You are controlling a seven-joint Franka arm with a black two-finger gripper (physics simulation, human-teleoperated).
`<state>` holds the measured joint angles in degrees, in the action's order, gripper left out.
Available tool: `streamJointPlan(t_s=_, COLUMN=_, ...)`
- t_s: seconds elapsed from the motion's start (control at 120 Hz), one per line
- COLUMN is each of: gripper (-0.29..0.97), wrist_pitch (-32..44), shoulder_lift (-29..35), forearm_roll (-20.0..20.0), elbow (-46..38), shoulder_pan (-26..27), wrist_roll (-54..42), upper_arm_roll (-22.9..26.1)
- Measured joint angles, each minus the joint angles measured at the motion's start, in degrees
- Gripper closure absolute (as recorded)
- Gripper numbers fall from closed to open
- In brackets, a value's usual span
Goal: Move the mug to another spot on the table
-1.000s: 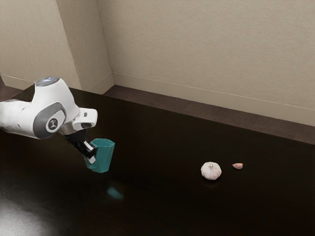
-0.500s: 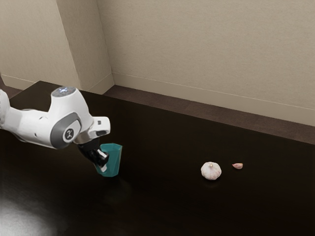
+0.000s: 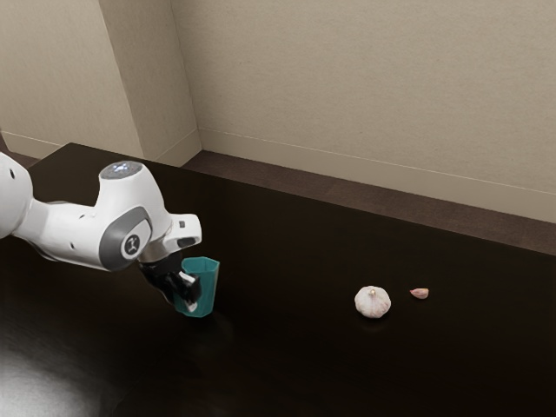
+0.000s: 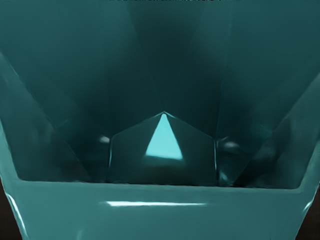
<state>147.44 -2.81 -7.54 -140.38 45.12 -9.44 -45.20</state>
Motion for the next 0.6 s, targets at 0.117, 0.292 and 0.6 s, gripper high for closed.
streamJointPlan(t_s=0.117, gripper=0.18, wrist_pitch=-0.2, shoulder_lift=0.5, forearm_roll=-0.4, elbow=-1.0, shoulder_pan=0.1, wrist_roll=-0.5, upper_arm_roll=0.0)
streamJointPlan(t_s=0.292, gripper=0.09, wrist_pitch=-0.2, shoulder_lift=3.2, forearm_roll=-0.6, elbow=-4.2, shoulder_pan=0.4, wrist_roll=-1.1, upper_arm_roll=0.0)
streamJointPlan(t_s=0.6, gripper=0.03, wrist_pitch=-0.3, shoulder_lift=5.3, forearm_roll=-0.6, elbow=-7.6, shoulder_pan=-0.3, wrist_roll=-1.9, upper_arm_roll=-0.2)
